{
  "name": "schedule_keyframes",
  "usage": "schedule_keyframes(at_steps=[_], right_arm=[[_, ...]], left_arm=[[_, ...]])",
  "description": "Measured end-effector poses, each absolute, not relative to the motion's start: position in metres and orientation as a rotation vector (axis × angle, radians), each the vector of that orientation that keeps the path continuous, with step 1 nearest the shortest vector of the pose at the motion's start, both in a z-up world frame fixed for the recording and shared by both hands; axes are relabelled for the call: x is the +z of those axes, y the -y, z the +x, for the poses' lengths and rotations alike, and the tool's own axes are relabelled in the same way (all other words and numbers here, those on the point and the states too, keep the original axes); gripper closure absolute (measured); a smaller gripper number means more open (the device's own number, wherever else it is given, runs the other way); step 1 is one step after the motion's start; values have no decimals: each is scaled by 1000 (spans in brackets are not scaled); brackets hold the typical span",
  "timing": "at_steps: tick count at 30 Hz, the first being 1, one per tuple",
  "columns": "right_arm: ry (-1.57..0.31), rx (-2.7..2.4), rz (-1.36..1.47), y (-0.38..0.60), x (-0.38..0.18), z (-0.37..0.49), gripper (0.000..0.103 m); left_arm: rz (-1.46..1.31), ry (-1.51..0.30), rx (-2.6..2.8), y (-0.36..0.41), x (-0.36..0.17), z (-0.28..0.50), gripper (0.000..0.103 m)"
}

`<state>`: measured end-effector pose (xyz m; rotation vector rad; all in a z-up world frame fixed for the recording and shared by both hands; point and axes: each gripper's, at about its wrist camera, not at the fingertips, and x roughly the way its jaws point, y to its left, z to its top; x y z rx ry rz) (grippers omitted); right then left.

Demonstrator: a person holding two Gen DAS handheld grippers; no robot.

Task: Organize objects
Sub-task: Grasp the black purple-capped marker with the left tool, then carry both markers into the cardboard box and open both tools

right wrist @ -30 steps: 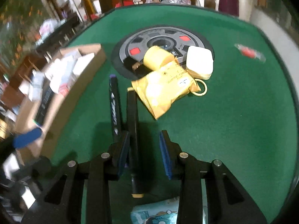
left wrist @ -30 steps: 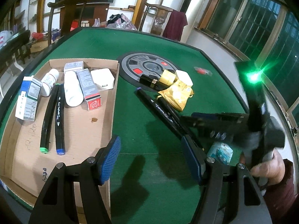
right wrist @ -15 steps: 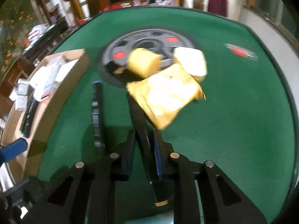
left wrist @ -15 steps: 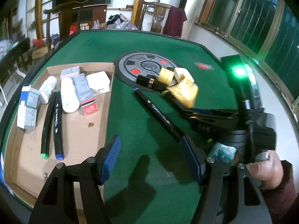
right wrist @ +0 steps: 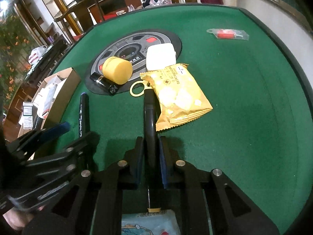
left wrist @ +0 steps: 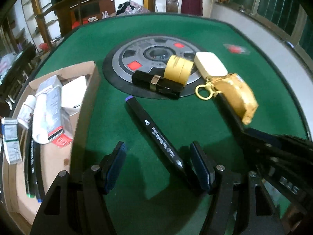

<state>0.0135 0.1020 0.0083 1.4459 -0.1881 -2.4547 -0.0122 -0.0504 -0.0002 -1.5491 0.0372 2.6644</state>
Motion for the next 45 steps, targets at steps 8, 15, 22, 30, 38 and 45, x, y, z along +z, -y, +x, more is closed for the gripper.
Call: schedule_keyframes(at_steps=[8, 15, 22, 30, 38, 45], right_arm=[[147, -2475, 1407, -96, 7, 12, 90], [194, -2462, 1371, -93, 7, 13, 90], [328, -2445, 1271, -97, 26, 26, 90], [357, -2392, 1193, -75, 56, 45, 90], [363, -2273, 1162, -18, 79, 54, 90], [327, -2180, 1190, 46, 72, 53, 90]], left_arm=[[-1465, -27, 2689, 55, 1, -9, 92], [-1383, 85, 2668, 66, 14, 7, 92], [-1288, 200, 2675, 89, 35, 31, 92], [-1173, 362, 2692, 132, 59, 65, 92], [-1160, 466, 2783, 213, 70, 94, 91], [-1261, 431, 2871, 269, 56, 95, 91]])
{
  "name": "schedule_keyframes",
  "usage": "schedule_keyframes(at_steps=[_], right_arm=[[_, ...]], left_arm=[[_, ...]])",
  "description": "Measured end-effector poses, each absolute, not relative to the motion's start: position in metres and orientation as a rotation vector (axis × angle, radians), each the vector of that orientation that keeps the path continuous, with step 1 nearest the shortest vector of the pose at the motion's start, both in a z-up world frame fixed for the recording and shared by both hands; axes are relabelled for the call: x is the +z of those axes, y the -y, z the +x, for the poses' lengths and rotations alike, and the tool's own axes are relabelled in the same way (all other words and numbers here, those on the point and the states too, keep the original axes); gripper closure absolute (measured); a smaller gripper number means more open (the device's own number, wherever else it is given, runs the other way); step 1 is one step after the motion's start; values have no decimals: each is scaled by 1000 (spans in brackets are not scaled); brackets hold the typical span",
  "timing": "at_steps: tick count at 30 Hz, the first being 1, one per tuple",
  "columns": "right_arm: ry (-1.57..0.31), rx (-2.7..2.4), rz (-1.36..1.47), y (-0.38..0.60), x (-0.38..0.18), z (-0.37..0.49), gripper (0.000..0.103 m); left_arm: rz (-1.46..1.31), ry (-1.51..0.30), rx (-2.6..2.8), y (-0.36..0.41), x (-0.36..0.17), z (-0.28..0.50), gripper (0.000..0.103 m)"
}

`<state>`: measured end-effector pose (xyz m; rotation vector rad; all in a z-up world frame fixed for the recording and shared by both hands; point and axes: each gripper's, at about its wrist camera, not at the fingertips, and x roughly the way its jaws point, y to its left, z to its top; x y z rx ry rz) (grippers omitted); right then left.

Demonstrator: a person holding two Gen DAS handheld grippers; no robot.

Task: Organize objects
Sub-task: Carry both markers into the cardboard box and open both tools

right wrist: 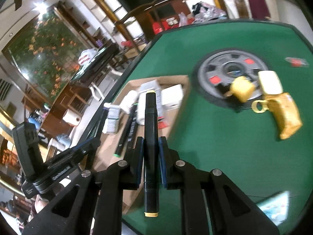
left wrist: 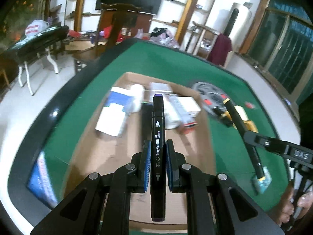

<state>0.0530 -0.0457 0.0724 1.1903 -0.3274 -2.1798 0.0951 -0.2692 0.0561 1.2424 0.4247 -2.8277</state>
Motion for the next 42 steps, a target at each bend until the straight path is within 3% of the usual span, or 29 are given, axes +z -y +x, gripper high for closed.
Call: schedule_keyframes(at_steps=[13, 30, 38, 42], right_arm=[[182, -2127, 1326, 134, 30, 43, 90], [84, -2185, 1432, 150, 9, 39, 90], [113, -2183, 1458, 144, 8, 37, 89], [156, -2180, 1443, 137, 11, 38, 89]], left_arm=[[1433, -342, -2715, 291, 9, 61, 91], [1423, -388, -2681, 298, 7, 64, 89], [1351, -410, -2716, 297, 24, 76, 54], [1326, -417, -2732, 294, 31, 83, 48]])
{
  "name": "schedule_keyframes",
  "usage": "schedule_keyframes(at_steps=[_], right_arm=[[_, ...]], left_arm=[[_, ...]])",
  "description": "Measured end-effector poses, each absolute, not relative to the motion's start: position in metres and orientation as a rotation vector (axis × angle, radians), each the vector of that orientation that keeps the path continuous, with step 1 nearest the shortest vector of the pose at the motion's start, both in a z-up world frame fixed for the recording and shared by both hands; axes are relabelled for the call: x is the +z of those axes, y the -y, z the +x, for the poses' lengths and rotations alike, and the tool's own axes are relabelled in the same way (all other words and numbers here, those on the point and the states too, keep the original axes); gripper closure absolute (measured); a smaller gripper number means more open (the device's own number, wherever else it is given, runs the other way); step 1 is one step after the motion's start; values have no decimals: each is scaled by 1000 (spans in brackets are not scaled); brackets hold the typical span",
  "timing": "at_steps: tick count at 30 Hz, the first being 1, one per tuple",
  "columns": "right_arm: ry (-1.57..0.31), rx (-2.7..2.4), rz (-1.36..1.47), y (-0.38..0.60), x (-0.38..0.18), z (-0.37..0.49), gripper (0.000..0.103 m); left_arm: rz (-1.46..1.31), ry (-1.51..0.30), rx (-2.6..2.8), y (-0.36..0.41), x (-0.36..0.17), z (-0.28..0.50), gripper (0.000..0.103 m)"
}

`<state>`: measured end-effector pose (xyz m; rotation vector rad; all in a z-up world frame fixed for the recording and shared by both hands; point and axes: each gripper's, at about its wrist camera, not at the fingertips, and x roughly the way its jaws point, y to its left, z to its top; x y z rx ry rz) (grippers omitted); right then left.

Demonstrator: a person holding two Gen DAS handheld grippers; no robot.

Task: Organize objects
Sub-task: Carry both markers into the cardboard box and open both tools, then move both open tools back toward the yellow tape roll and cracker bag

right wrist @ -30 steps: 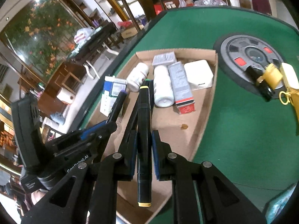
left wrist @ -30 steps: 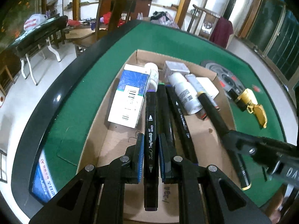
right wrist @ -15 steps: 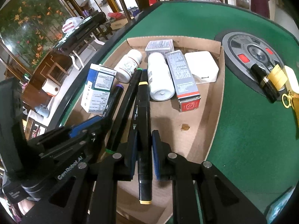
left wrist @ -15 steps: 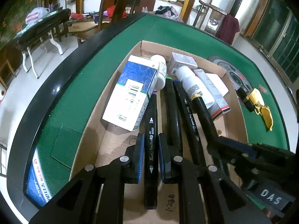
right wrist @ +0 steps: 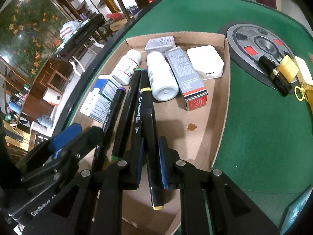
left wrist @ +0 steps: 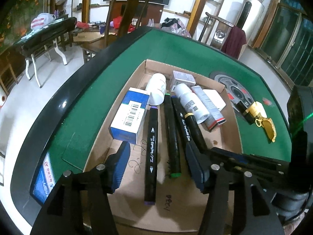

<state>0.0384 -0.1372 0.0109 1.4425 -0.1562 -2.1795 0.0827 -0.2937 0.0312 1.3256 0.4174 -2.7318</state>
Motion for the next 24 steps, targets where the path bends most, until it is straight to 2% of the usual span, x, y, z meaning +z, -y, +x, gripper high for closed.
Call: schedule_keyframes(at_steps=[3, 8, 11, 17, 24], right_arm=[[161, -2194, 1410, 133, 19, 41, 85], [189, -2241, 1315, 110, 37, 48, 64], [206, -2289, 1258, 97, 50, 50, 56], [227, -2405, 1183, 42, 67, 51, 51], [275, -2564, 1175, -45, 72, 47, 50]], left_arm=[[1321, -451, -2732, 294, 35, 88, 48], [1281, -493, -2731, 293, 42, 99, 47], [1255, -477, -2742, 286, 47, 104, 47], [1236, -412, -2780, 263, 57, 109, 46], [1252, -370, -2836, 232, 65, 106, 46]])
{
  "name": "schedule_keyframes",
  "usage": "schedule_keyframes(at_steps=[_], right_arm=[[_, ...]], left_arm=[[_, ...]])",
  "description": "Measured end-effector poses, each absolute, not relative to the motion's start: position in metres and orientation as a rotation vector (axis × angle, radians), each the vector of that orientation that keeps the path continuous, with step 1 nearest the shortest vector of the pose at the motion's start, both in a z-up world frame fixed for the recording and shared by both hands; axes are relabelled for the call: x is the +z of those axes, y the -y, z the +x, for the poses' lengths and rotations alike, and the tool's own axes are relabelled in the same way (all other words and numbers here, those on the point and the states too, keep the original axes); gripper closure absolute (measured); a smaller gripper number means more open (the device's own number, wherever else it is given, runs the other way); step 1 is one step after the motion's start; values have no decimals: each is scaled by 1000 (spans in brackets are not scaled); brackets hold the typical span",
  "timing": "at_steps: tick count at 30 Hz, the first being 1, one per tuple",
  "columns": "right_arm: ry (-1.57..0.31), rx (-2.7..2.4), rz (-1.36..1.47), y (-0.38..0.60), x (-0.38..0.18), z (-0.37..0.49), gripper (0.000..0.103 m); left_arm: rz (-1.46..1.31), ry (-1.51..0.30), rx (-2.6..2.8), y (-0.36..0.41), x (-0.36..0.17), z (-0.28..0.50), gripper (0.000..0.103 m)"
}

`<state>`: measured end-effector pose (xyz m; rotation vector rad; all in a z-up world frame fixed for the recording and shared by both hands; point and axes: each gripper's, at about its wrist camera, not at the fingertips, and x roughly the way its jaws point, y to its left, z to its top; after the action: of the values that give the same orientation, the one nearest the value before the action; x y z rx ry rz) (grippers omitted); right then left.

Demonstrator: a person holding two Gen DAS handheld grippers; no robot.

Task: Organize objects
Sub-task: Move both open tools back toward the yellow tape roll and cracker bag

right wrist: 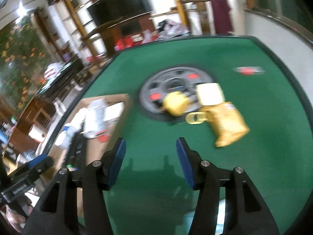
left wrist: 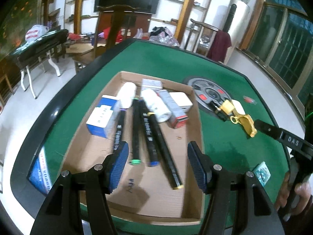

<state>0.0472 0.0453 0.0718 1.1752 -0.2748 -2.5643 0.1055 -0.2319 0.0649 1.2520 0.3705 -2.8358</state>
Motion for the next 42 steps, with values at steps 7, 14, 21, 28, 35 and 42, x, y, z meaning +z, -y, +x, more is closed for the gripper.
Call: schedule_keyframes(at_steps=[7, 14, 21, 28, 35, 42], right_arm=[[413, -2678, 1187, -123, 70, 39, 50], [481, -2667, 1209, -152, 53, 16, 50], [589, -2621, 1228, -169, 39, -19, 50], [659, -2621, 1185, -180, 48, -54, 50], [654, -2668, 1177, -196, 33, -52, 50], [722, -2624, 1177, -204, 31, -53, 50]], left_arm=[[1347, -354, -2901, 189, 63, 90, 46], [1445, -310, -2917, 144, 57, 72, 46], [1521, -256, -2886, 112, 51, 47, 46], [1404, 25, -2983, 69, 63, 6, 47], [1388, 262, -3014, 37, 52, -52, 47], [1320, 648, -2992, 4, 28, -78, 47]])
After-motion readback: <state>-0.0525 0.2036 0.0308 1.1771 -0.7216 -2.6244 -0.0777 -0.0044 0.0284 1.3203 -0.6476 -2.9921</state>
